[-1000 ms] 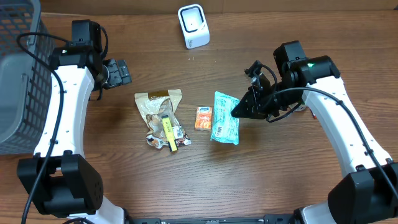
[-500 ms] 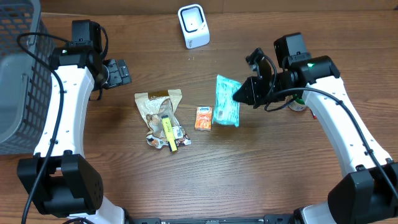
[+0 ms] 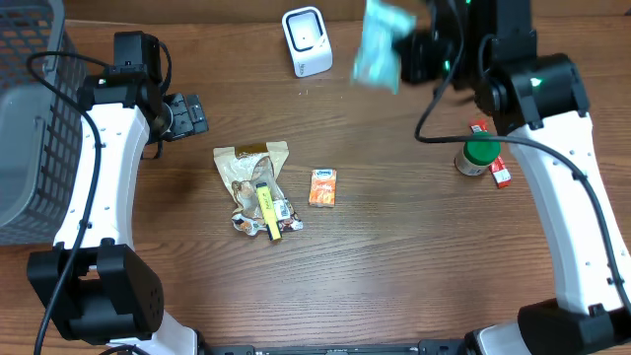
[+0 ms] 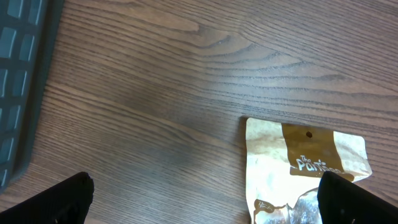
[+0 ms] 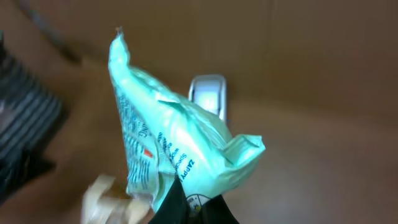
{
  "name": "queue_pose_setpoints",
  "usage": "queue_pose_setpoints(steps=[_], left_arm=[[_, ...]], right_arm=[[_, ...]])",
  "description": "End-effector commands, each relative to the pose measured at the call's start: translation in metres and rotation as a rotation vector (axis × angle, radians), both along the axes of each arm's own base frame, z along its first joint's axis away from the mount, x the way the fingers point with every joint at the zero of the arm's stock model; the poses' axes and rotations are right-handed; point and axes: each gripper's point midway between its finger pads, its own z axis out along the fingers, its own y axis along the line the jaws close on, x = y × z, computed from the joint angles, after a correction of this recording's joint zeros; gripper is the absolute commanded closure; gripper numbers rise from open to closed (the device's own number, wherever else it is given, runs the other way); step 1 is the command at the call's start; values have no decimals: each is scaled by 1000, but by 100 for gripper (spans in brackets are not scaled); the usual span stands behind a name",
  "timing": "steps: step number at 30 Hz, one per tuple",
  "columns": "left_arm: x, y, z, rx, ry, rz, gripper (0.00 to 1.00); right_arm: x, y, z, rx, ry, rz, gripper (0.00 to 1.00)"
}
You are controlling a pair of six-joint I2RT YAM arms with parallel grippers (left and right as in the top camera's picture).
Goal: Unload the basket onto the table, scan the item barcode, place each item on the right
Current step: 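Lift the wipes pack and carry it to the white scanner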
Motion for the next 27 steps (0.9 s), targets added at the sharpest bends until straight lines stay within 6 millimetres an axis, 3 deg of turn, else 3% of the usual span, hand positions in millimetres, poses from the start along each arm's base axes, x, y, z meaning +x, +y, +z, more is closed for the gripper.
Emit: queue_pose_setpoints(steps=[1, 3, 7, 18, 27], left_arm=[[3, -2, 11, 14, -28, -26, 0], [3, -2, 11, 14, -28, -27, 0], [3, -2, 11, 14, -28, -26, 0], [3, -2, 11, 14, -29, -26, 0], [3, -2, 11, 14, -29, -26, 0]], right_arm=[[20, -11, 49, -176, -263, -116, 96], [38, 0, 66, -258, -400, -144, 96], [63, 28, 58, -313, -477, -155, 96], [142, 86, -46, -391, -505, -212, 96], [187, 93, -118, -378, -568, -341, 96]])
